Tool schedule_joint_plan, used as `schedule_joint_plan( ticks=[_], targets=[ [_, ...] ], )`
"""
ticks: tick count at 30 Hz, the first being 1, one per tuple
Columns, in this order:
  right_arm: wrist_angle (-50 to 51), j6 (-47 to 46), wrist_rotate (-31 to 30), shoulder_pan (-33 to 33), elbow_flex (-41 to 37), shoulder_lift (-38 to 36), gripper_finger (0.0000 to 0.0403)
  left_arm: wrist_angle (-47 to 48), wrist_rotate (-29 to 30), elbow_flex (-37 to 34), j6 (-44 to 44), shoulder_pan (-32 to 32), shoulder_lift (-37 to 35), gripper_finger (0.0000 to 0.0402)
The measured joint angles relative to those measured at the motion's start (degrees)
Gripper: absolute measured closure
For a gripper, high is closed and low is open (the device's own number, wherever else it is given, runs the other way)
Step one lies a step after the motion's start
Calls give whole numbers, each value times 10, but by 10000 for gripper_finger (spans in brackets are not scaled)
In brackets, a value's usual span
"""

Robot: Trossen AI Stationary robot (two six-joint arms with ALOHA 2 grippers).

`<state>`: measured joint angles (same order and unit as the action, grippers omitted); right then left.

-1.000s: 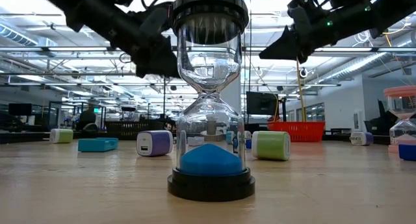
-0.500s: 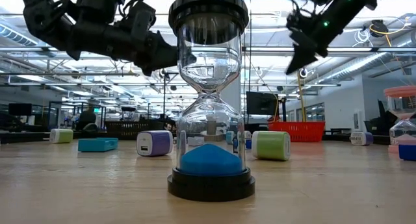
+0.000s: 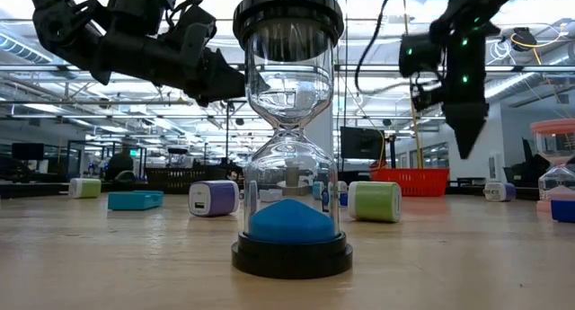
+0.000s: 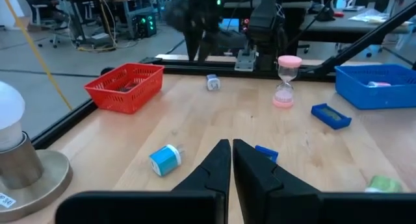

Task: Pick & Place Office items
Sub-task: Put the violet charger adapter into the red bin

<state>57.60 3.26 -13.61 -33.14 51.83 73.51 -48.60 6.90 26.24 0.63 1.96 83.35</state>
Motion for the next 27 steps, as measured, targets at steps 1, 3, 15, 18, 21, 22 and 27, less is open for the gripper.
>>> schedule_joint_plan(
  ticks=[1, 3, 15, 18, 21, 22, 27],
  targets=[
    [12, 13, -1, 1, 0, 12, 264, 1, 0, 0, 2, 0, 0, 376],
    [39, 37, -16, 6, 0, 34, 230, 1, 0, 0, 2, 0, 0, 376],
    [61, 175, -55, 36, -10, 101, 132, 6, 0, 0, 8, 0, 0, 376],
    [54, 204, -50, 35, -16, 127, 141, 6, 0, 0, 7, 0, 0, 376],
    [52, 222, -58, 35, -19, 151, 149, 6, 0, 0, 7, 0, 0, 376],
    [51, 226, -58, 35, -19, 157, 151, 6, 0, 0, 7, 0, 0, 376],
    [44, 239, -58, 32, -19, 178, 164, 6, 0, 0, 7, 0, 0, 376]
  ],
)
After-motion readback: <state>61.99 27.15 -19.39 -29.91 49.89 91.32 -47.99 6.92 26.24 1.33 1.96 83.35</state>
